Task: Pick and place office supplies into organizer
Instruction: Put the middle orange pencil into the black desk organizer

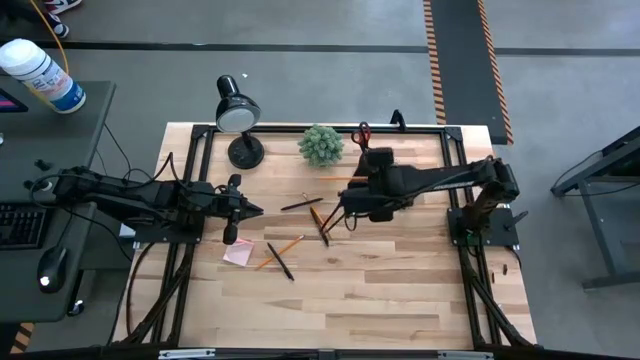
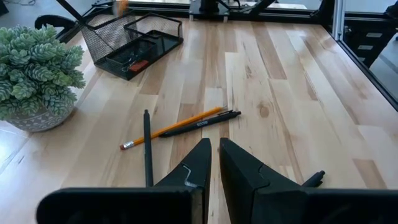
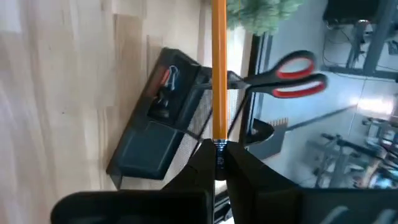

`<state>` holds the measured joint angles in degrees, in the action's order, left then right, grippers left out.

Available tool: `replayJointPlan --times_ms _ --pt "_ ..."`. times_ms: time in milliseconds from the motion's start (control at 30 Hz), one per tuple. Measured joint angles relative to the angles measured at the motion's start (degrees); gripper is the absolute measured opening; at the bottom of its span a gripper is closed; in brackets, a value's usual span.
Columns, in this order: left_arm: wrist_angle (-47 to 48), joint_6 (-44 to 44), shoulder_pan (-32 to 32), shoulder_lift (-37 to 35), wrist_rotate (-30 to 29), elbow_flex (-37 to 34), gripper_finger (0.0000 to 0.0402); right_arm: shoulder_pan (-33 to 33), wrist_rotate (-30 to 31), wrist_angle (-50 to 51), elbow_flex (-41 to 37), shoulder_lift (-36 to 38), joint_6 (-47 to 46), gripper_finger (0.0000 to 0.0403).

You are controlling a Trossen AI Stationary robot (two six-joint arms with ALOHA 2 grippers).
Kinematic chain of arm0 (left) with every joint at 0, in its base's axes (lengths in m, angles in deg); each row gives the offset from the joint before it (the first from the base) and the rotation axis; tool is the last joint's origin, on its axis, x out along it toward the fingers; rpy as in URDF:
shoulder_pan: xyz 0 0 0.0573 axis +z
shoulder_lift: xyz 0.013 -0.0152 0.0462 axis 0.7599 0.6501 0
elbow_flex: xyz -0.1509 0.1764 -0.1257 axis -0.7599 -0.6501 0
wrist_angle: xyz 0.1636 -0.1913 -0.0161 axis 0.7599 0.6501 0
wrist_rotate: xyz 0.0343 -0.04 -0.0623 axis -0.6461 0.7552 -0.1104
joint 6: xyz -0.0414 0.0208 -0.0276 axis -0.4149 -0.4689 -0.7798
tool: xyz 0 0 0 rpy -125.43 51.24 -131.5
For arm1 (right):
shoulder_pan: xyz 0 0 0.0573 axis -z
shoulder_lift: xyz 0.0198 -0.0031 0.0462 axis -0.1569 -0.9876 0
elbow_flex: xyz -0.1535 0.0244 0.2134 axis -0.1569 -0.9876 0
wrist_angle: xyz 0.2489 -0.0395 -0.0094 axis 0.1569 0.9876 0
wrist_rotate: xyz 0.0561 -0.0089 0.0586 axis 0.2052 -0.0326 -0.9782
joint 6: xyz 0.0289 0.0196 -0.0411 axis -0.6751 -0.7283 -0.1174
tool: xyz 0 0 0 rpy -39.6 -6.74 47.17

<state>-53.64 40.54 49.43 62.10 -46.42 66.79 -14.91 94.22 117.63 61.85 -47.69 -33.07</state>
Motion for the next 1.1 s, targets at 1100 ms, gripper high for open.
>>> replayJointPlan --times_ms 1100 --pt "0.9 -0.6 0.0 0.0 0.2 0.0 0.0024 -1.2 50.5 0.1 -0.3 2.2 -23.4 0.0010"
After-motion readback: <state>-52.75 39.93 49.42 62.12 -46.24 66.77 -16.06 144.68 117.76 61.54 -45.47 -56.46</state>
